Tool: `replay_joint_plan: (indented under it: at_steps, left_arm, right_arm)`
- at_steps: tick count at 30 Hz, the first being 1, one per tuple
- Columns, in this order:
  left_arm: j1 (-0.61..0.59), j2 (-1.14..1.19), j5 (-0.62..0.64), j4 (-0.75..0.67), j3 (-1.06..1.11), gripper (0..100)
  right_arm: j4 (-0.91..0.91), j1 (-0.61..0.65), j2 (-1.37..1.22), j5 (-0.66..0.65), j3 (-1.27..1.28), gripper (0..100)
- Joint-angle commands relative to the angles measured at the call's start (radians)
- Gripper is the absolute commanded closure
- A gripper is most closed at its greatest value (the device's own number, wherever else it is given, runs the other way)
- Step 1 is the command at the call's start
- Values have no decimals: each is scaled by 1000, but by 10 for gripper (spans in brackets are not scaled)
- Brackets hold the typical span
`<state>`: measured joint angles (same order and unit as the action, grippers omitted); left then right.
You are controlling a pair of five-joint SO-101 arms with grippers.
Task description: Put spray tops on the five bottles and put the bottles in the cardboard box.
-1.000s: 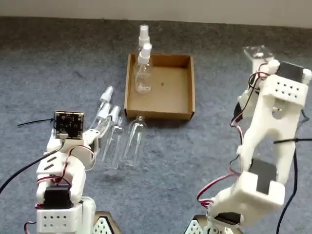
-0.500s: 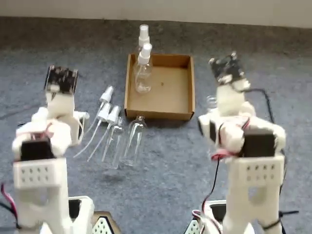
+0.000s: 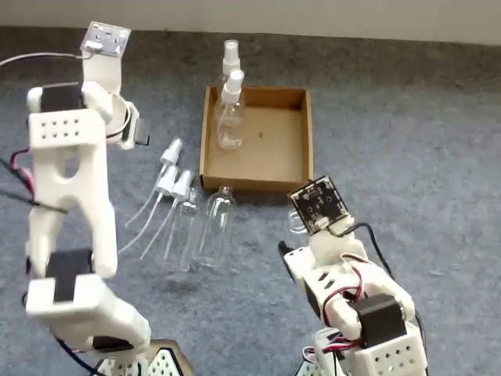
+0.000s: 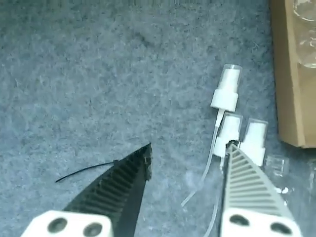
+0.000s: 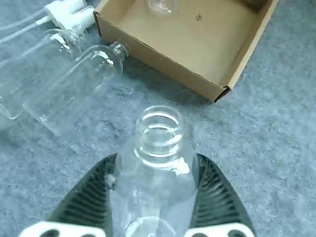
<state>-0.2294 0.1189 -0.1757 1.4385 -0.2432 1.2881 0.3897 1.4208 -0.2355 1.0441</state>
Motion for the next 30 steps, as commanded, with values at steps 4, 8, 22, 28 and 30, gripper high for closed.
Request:
replay_joint_plan:
  at_steps: [4,8,22,28,30]
  left_arm:
    - [77,369,-3,9,-369,773]
    - [110,524,-3,9,-529,773]
    - [143,831,-6,9,-714,820]
    - [140,911,-5,9,-796,909]
    - [124,908,-3,12,-840,942]
  right_arm:
    - [-73,13,22,9,10,994]
    - [-79,12,30,9,70,994]
    - [-81,12,30,9,84,994]
    - [-81,12,30,9,84,994]
    - [-79,12,30,9,84,994]
